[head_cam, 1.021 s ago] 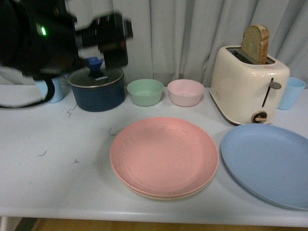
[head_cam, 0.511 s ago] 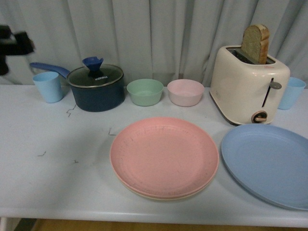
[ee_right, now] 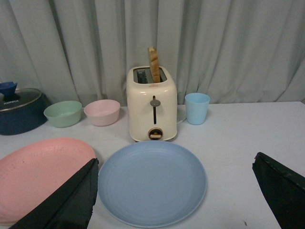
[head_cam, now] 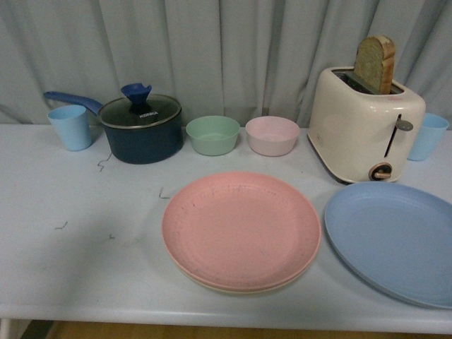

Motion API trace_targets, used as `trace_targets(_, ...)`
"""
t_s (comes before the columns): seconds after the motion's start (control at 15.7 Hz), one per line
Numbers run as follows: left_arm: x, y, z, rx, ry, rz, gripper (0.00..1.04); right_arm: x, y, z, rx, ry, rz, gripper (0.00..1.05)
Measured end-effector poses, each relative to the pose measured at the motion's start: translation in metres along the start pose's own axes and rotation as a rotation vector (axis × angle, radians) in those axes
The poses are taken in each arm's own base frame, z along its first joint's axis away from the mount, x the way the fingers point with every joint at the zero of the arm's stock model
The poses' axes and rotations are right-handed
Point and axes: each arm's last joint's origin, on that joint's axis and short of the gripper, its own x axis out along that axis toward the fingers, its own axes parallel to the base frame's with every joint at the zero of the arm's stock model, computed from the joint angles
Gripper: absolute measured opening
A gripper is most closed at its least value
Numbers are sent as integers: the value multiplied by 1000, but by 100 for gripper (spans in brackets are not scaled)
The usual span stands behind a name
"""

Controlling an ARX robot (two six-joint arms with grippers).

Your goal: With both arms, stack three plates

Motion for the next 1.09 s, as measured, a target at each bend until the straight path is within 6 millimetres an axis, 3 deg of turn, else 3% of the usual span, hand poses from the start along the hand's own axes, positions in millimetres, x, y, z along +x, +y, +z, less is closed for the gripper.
trace_targets(0.13, -15, 5, 1, -4, -35, -6, 2, 0, 0, 0, 0, 0, 0, 98)
trace_targets(0.19, -27, 9, -16, 2, 21, -10, 2, 0, 0, 0, 0, 0, 0, 98)
trace_targets(0.26, -45, 24, -9, -2, -18, 13, 2, 0, 0, 0, 0, 0, 0, 98)
trace_targets(0.38, -66, 23, -10, -2, -11, -10, 2, 0, 0, 0, 0, 0, 0, 98)
trace_targets(1.09, -89, 23, -5, -2, -30, -10, 2, 0, 0, 0, 0, 0, 0, 98)
